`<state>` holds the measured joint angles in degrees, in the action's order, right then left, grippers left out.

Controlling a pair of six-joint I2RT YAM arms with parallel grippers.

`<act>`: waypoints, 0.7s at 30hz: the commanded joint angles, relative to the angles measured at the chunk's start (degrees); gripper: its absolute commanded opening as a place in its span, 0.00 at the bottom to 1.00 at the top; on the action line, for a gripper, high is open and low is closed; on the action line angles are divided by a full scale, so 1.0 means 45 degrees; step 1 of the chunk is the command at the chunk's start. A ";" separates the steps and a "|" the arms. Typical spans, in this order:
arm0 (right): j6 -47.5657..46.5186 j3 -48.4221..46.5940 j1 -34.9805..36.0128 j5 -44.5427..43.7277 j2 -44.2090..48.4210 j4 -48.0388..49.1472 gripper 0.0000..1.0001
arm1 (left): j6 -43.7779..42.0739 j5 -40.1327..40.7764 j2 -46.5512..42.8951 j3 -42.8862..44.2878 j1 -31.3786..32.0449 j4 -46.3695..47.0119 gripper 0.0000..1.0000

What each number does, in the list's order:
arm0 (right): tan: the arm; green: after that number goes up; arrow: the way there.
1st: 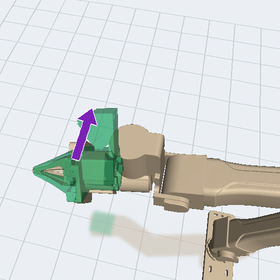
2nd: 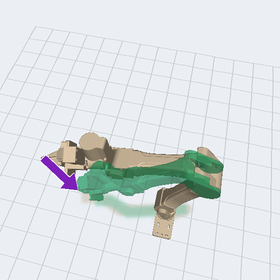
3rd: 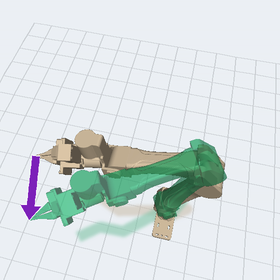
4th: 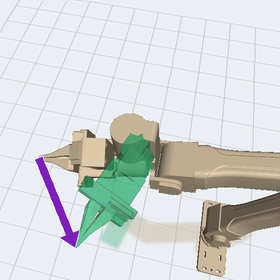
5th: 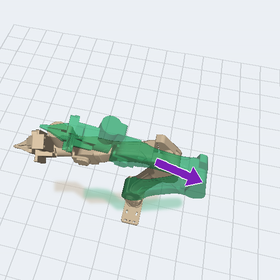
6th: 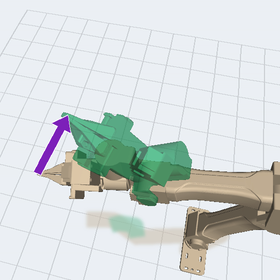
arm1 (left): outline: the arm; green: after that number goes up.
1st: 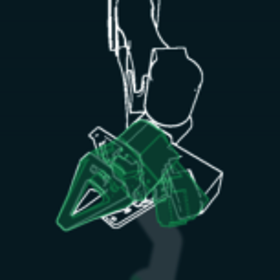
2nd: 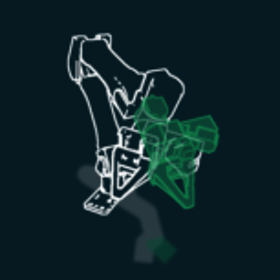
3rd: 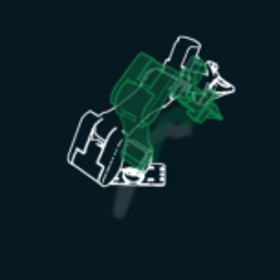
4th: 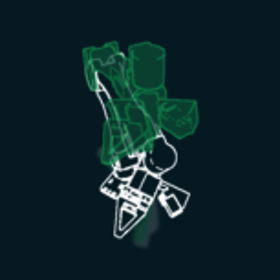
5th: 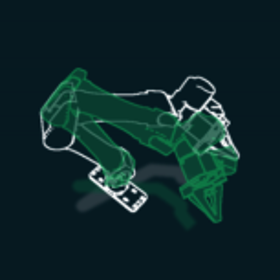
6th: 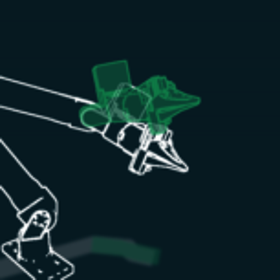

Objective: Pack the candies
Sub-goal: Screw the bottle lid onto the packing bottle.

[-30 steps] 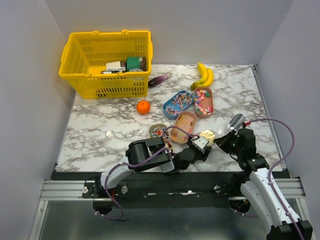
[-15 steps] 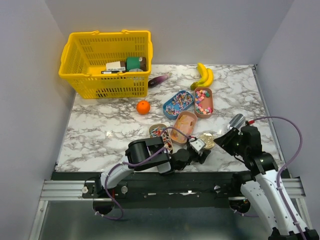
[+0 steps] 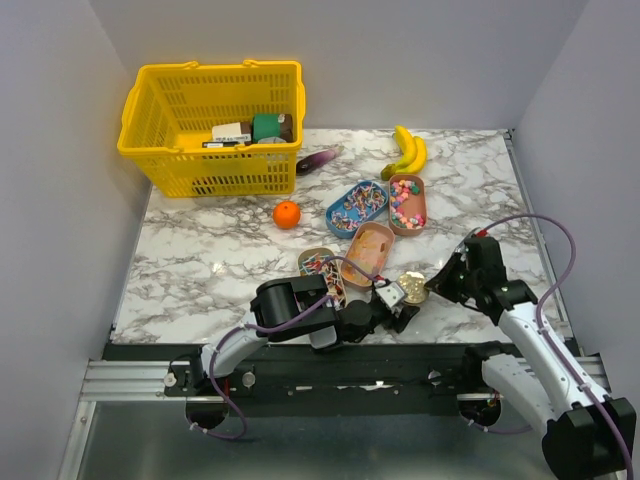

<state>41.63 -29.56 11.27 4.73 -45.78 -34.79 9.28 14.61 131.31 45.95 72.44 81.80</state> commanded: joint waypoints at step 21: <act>0.1257 0.3366 0.0055 0.2640 0.3043 -0.0218 0.01 | 0.0887 -0.0415 0.1602 0.2600 -0.0649 -0.6165 0.49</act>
<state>44.05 -17.87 8.97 1.48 -32.77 -22.57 9.39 16.36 132.68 54.70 70.61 72.79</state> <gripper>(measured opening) 0.025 0.804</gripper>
